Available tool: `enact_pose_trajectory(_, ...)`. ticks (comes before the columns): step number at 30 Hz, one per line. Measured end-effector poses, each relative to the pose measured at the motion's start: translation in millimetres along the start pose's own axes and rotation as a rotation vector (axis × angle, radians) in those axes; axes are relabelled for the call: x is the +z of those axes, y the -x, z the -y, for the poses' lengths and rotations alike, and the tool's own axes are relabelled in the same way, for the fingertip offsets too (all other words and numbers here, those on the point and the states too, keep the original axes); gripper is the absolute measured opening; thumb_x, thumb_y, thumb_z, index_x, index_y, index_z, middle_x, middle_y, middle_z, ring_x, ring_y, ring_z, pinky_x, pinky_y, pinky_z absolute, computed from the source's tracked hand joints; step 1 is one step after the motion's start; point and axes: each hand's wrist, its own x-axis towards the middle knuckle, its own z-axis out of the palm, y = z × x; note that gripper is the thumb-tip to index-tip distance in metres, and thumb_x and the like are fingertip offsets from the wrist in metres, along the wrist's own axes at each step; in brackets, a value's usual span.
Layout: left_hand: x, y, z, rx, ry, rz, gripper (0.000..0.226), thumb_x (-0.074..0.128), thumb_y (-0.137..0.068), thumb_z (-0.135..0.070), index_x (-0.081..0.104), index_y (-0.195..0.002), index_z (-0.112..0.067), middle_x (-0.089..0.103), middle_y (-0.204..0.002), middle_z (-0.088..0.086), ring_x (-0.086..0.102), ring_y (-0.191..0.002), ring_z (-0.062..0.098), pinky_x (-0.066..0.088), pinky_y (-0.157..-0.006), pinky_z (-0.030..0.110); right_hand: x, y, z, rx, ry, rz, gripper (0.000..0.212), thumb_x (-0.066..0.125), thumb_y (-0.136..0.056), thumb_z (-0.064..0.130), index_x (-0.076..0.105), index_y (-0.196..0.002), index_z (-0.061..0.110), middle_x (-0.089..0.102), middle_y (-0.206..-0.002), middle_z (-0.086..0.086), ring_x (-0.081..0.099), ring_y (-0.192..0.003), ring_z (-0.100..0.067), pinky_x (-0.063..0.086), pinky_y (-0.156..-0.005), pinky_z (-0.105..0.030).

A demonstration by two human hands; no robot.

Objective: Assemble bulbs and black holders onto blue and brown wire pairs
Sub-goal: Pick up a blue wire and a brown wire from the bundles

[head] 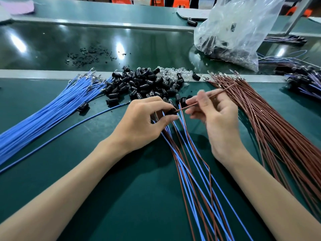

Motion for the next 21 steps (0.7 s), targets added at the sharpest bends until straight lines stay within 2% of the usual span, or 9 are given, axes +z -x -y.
enact_pose_trajectory(3, -0.8, 1.7, 0.4, 0.026, -0.032, 0.021, 0.021, 0.071, -0.081, -0.025, 0.073, -0.090, -0.005, 0.062, -0.076, -0.004, 0.052, -0.064, 0.007, 0.044, -0.063, 0.019, -3.5, -1.6, -3.4, -0.061, 0.201, 0.022, 0.015, 0.066, -0.089, 0.013, 0.061, -0.076, 0.017, 0.072, -0.073, 0.002, 0.063, -0.059, -0.006, 0.049, -0.058, -0.017)
enact_pose_trajectory(9, 0.3, 2.6, -3.0, 0.044, -0.073, 0.049, 0.025, 0.068, -0.083, -0.028, 0.073, -0.091, -0.005, 0.064, -0.077, 0.000, 0.053, -0.065, 0.011, 0.047, -0.064, 0.025, -5.4, -3.9, -2.5, 0.008, 0.034, 0.022, 0.013, 0.064, -0.091, 0.015, 0.063, -0.078, 0.012, 0.073, -0.075, -0.001, 0.067, -0.064, -0.009, 0.051, -0.062, -0.017)
enact_pose_trajectory(14, -1.3, 6.7, -2.8, 0.031, -0.142, 0.030, 0.020, 0.068, -0.082, -0.023, 0.072, -0.092, -0.005, 0.065, -0.078, 0.002, 0.058, -0.067, 0.021, 0.051, -0.062, 0.036, -1.4, 0.3, -4.9, 0.050, 0.106, 0.124, 0.016, 0.061, -0.092, 0.019, 0.063, -0.078, 0.012, 0.073, -0.076, -0.001, 0.069, -0.065, -0.014, 0.055, -0.063, -0.023)
enact_pose_trajectory(21, -1.9, 7.5, -4.5, 0.054, -0.205, 0.000, 0.019, 0.068, -0.085, -0.023, 0.072, -0.091, -0.006, 0.065, -0.078, 0.002, 0.059, -0.070, 0.023, 0.051, -0.061, 0.038, -2.4, 2.0, -2.6, 0.056, 0.137, 0.119, 0.026, 0.064, -0.081, 0.034, 0.066, -0.081, 0.008, 0.073, -0.076, -0.001, 0.067, -0.064, -0.012, 0.056, -0.064, -0.024)
